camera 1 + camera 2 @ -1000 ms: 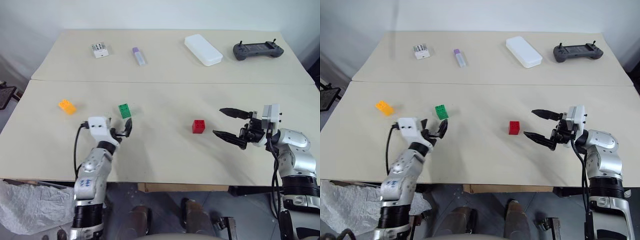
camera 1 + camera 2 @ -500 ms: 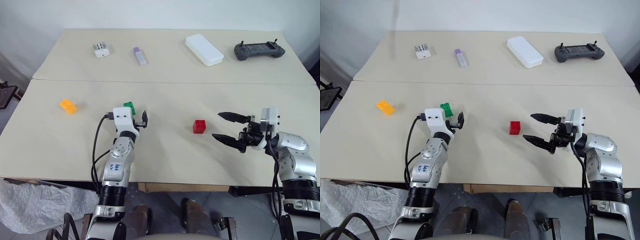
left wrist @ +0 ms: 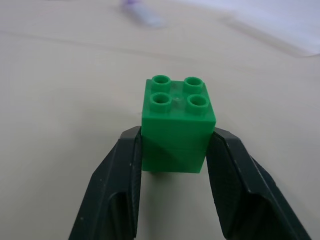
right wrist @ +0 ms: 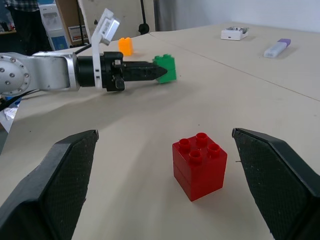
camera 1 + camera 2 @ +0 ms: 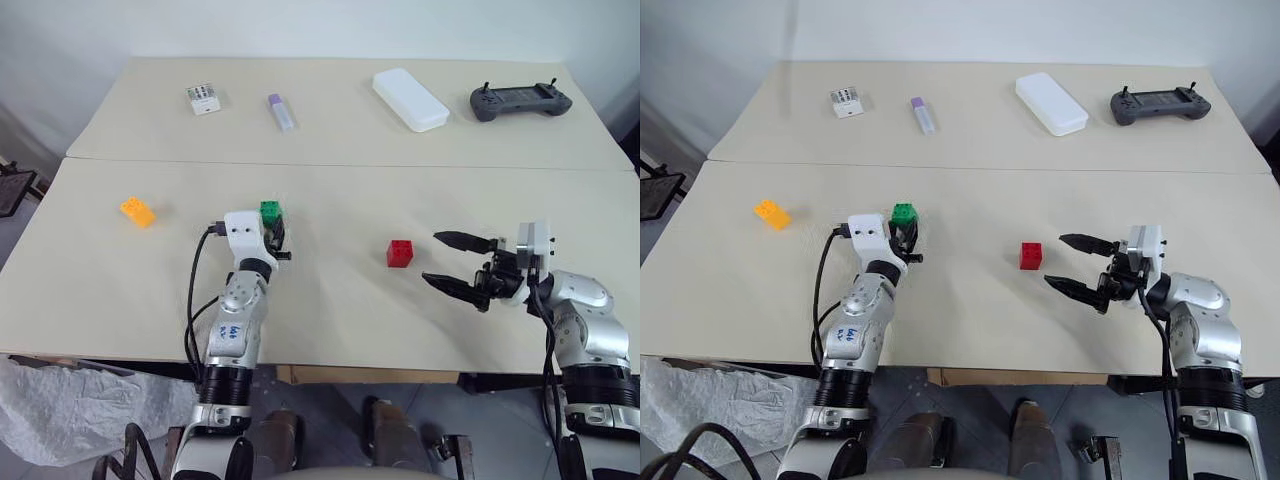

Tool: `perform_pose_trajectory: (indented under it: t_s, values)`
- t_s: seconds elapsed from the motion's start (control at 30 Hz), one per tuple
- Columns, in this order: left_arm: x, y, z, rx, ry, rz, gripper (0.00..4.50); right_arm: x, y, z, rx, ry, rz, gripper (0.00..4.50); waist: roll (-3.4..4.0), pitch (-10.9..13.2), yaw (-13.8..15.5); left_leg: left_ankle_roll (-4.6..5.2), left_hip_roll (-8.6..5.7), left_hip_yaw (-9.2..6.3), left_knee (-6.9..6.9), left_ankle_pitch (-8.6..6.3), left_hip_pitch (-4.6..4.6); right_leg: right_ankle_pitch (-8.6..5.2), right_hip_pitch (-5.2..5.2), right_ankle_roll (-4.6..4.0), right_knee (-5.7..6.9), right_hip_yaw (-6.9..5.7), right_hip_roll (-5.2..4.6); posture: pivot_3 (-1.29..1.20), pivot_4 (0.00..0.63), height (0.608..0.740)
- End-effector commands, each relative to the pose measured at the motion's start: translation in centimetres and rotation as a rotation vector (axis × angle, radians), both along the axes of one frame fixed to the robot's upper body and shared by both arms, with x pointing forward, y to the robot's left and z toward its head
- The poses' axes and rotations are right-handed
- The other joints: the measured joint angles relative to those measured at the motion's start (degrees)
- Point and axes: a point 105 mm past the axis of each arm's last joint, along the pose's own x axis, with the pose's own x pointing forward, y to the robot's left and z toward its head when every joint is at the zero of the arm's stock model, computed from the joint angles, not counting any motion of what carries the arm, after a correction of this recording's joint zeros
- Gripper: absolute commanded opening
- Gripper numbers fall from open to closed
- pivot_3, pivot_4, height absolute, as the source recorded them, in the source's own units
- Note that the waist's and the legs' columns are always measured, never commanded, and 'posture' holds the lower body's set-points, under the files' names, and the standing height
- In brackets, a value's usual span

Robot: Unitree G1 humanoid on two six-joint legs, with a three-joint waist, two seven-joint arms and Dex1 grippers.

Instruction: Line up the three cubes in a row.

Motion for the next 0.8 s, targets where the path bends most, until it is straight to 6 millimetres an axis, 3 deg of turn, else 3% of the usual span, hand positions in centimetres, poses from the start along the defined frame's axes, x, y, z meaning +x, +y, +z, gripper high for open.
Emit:
perform_pose_trajectory:
  t_s: [0.03, 0.13, 0.27, 0.4, 0.57, 0.8]
  values:
    - [-1.8, 0.6, 2.0, 0.094, -0.141, -0.324, 1.74, -0.8, -0.9, 1.2, 0.003, -0.040, -0.019, 4.50, 0.00, 0.0, -0.1, 0.00, 0.00, 0.00, 0.00, 0.00, 0.00, 0.00, -0.01, 0.00, 0.00, -0.01, 0.01, 0.00, 0.150, 0.740]
    - [-2.7, 2.5, 2.2, 0.204, -0.173, -0.496, 1.74, -1.5, -1.8, 1.1, -0.009, -0.028, -0.044, 4.50, 0.03, 0.0, -0.3, -0.02, 0.03, 0.00, -0.04, 0.00, 0.00, -0.01, -0.03, -0.02, 0.00, -0.02, 0.05, 0.00, 0.150, 0.740]
    - [-4.1, 1.1, 1.8, 0.390, -0.202, -0.861, 1.74, -2.8, -3.0, 0.7, -0.034, -0.020, -0.086, 4.50, 0.04, 0.0, 0.2, 0.02, -0.02, -0.05, 0.00, 0.02, -0.03, -0.01, 0.02, -0.02, 0.00, -0.09, -0.03, 0.00, 0.150, 0.740]
    - [-3.1, -0.7, 0.6, 0.526, -0.186, -1.049, 1.74, -4.0, -3.6, 0.2, -0.029, 0.000, -0.097, 4.50, 0.03, 0.0, 0.5, 0.16, -0.12, -0.13, 0.02, 0.07, -0.01, 0.10, 0.28, 0.15, -0.27, -0.12, -0.12, 0.00, 0.150, 0.740]
    - [-0.8, -2.6, 0.1, 0.559, -0.142, -1.075, 1.74, -4.7, -3.4, 0.2, -0.018, 0.000, -0.113, 4.50, -0.01, 0.0, -0.3, 0.20, -0.16, -0.05, -0.01, 0.05, -0.02, 0.15, 0.30, 0.23, -0.43, -0.15, -0.03, 0.00, 0.150, 0.740]
    - [0.0, -3.9, -0.4, 0.576, -0.084, -1.115, 1.74, -5.8, -3.3, 0.4, -0.010, 0.011, -0.131, 4.50, -0.10, 0.1, -0.3, 0.22, -0.13, 0.02, -0.02, 0.05, -0.03, 0.15, 0.24, 0.24, -0.37, -0.12, -0.02, 0.00, 0.150, 0.740]
